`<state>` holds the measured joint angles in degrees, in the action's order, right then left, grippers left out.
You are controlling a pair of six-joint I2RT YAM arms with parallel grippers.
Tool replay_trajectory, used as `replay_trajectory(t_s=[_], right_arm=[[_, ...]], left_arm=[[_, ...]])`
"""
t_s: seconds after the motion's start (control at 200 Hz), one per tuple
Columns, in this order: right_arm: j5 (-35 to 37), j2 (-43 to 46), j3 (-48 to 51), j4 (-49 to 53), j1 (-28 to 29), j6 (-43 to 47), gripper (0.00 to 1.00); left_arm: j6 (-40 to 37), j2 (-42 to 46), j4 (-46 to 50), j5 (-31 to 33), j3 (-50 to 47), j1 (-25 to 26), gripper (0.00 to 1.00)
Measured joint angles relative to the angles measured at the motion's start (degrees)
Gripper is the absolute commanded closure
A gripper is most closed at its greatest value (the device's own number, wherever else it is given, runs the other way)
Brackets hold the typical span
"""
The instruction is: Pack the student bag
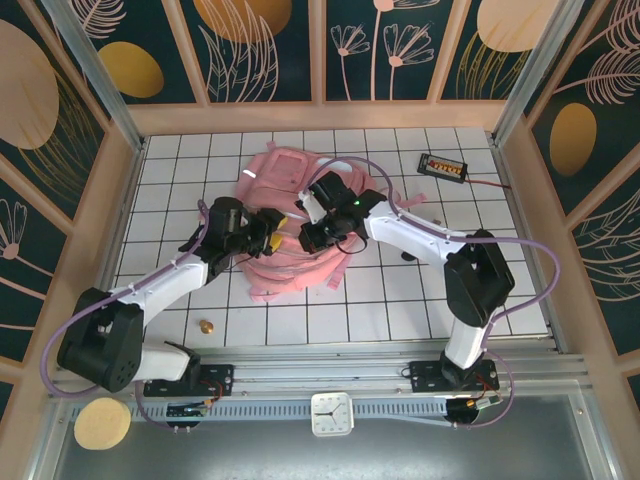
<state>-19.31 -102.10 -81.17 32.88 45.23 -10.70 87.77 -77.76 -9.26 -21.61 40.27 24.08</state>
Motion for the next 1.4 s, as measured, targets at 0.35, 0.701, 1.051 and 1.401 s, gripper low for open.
replay_trajectory(t_s=[0.35,0.701,1.051,1.401], right_arm=[[0.7,-1.2,-1.1,0.4,0.3,-0.2,1.00],[1.0,-1.2,-1.1,0.2,0.3,-0.2,1.00],[-0.4,-1.2,-1.1,-2.6,-0.1,0.3,1.00],[-1.0,-1.2,-1.1,-2.6,-0.2,0.3,1.00]], left_arm=[[-0.4,-3.1,-0.9,0.0,0.0,0.0,1.00],[-6.7,-3.4,4.4,-0.5,3.2,-1.0,1.00],[-16.4,-3.4,11.1,-5.5,7.0,-6.4,1.00],[-17.7,-3.5,11.0,-6.5,7.0,-6.8,1.00]])
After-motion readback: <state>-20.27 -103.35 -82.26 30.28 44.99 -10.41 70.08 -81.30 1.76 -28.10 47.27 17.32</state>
